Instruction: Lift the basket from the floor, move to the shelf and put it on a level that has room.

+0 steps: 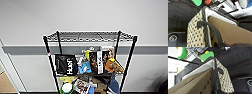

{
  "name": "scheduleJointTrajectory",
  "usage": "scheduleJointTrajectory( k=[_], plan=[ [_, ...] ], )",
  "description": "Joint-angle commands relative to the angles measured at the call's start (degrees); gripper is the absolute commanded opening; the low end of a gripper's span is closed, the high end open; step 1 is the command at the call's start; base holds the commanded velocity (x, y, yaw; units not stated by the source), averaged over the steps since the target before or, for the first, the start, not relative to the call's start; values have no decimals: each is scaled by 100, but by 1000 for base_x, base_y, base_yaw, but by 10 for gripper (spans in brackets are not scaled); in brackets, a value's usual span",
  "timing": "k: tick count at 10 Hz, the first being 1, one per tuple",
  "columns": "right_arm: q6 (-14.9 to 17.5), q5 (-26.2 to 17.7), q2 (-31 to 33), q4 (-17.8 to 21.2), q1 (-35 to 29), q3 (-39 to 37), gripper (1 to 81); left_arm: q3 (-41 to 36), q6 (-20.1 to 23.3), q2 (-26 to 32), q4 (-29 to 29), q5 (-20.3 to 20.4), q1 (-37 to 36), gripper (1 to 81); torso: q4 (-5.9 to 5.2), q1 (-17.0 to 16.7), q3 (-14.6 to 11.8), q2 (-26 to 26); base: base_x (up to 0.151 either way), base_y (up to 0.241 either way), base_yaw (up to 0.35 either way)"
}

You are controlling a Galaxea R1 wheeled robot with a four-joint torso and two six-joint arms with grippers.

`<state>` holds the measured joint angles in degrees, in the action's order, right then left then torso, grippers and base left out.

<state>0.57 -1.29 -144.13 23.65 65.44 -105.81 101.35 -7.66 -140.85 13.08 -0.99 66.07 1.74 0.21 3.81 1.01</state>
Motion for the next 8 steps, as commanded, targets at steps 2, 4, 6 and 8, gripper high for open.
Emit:
scheduleJointTrajectory(
  k=[2,4,6,8],
  plan=[
    [-22,-284,92,-27,-624,308,10,-159,-8,83,-25,-183,-538,10,0,0,0,0,106,0,0],
    [-22,-284,92,-27,-624,291,10,-159,-8,92,-25,-183,-538,10,0,0,0,0,105,0,0],
    [-22,-284,92,-35,-624,291,10,-159,-8,83,-25,-183,-538,10,0,0,0,0,106,0,0],
    [-22,-284,92,-36,-624,317,10,-159,-8,83,-25,-183,-538,10,0,0,0,0,105,0,0]
  ],
)
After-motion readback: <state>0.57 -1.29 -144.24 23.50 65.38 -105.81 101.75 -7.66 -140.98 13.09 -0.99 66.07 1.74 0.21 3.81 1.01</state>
